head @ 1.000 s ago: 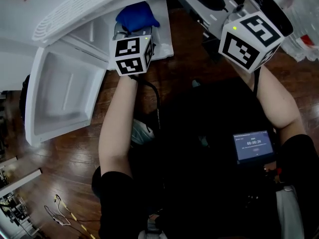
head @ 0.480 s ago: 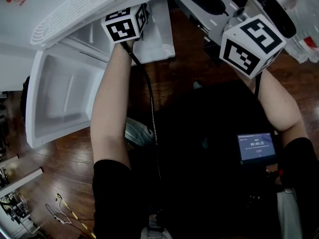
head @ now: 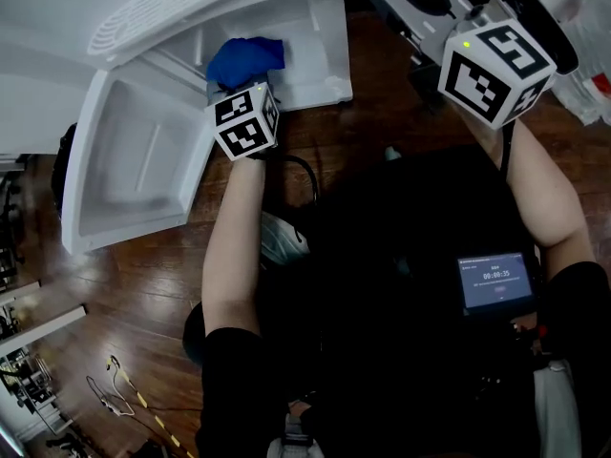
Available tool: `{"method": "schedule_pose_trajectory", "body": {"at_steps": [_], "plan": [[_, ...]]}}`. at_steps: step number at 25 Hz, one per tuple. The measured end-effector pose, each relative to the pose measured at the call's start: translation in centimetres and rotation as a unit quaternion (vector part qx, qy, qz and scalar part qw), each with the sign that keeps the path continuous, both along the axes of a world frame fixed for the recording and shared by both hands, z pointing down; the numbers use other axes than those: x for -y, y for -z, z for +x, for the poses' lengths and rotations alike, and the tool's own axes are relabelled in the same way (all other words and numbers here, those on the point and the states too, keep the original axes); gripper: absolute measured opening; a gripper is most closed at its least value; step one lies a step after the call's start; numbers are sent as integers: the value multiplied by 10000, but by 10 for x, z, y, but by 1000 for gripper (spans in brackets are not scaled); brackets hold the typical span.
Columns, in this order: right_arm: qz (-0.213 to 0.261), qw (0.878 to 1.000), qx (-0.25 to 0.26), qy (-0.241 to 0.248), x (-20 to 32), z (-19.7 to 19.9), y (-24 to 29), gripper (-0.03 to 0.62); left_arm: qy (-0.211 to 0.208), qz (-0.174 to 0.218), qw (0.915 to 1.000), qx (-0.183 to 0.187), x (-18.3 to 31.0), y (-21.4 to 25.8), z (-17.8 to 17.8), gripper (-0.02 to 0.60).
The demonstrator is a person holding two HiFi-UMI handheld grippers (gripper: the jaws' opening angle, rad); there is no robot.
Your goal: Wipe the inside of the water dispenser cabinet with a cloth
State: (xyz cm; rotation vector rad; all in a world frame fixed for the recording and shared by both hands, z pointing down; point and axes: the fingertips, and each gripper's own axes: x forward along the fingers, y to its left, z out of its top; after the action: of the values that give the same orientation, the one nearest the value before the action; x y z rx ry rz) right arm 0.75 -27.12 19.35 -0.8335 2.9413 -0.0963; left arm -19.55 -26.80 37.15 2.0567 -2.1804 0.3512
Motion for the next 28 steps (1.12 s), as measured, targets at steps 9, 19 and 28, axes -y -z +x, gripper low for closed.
{"method": "schedule_pose_trajectory", "body": {"at_steps": [9,19,28], "plan": [[-33,9997,119,191,-4,-6,4,5,707,-998,9923,-185,48,-69,-37,114],[-282,9992,160,216,-1,-3,4,5,586,-1125,9919,-38,112,-73,-32,115],[-311,9987,369,166,5,4,5,5,-196,-451,9980,-408,115,-17,30,115]]}}
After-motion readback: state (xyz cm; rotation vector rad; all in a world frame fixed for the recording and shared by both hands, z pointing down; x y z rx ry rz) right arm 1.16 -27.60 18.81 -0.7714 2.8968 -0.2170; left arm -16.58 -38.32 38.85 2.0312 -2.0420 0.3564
